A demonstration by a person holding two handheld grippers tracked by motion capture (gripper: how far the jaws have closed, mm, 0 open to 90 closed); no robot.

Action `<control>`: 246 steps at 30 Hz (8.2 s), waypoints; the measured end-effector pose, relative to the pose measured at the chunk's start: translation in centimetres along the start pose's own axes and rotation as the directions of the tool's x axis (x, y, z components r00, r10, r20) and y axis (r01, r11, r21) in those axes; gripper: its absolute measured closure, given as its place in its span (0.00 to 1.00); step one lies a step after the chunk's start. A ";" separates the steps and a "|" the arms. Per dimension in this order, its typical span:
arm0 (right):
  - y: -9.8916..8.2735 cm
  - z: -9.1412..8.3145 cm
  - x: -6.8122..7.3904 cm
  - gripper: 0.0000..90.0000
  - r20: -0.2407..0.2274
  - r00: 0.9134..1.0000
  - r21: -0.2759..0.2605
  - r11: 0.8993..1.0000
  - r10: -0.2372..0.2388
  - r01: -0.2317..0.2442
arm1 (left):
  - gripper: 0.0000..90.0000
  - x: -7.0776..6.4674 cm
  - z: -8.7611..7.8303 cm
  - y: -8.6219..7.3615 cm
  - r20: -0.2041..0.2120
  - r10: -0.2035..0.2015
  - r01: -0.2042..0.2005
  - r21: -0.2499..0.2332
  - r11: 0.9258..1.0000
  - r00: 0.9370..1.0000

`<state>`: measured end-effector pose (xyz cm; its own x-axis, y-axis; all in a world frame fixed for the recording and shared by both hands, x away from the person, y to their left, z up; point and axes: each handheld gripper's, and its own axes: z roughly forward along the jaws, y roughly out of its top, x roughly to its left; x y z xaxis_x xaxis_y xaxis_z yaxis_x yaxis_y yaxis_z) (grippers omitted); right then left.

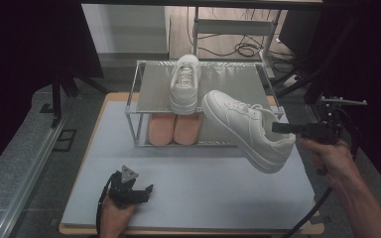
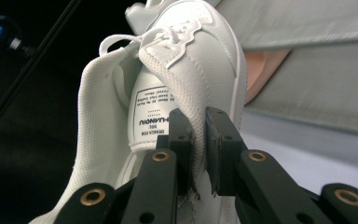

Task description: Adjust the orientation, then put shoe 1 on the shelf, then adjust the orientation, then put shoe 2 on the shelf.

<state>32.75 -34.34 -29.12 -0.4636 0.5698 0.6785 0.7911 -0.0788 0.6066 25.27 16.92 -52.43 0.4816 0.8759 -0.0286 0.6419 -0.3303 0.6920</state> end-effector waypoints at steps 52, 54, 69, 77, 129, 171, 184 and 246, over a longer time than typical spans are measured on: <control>6.4 2.9 -0.6 0.65 0.244 0.961 -0.148 0.975 -0.129 0.169 | 0.15 0.0 0.0 0.0 -0.002 0.004 -0.004 -0.002 1.000 1.000; 6.1 2.4 -0.8 0.65 0.253 0.957 -0.131 0.975 -0.143 0.181 | 0.15 0.0 0.0 0.0 -0.003 0.004 -0.004 -0.002 1.000 1.000; 1.4 2.3 0.3 0.95 0.327 0.884 -0.020 0.933 -0.334 0.360 | 0.15 0.0 0.0 0.0 -0.003 0.004 -0.004 -0.003 1.000 1.000; 0.4 3.4 0.1 0.96 0.298 0.879 0.019 0.923 -0.373 0.385 | 0.15 0.0 0.0 0.0 -0.003 0.003 -0.003 -0.003 1.000 1.000; 1.8 10.5 0.3 0.97 0.141 0.926 -0.012 0.935 -0.350 0.355 | 0.15 0.0 0.0 0.0 -0.003 0.004 -0.004 -0.003 1.000 1.000; 0.0 13.1 0.8 0.60 0.309 0.793 0.101 0.847 -0.526 0.522 | 0.15 -0.1 0.0 0.0 -0.005 0.004 -0.004 -0.006 1.000 1.000; -3.3 10.2 -1.0 0.44 0.321 0.735 0.173 0.800 -0.597 0.574 | 0.15 -0.1 0.0 0.0 -0.004 0.007 -0.007 -0.003 1.000 1.000; -15.9 15.8 -10.3 0.17 0.330 0.732 0.284 0.802 -0.596 0.525 | 0.15 -0.1 0.0 -0.1 -0.003 0.002 -0.002 -0.003 1.000 1.000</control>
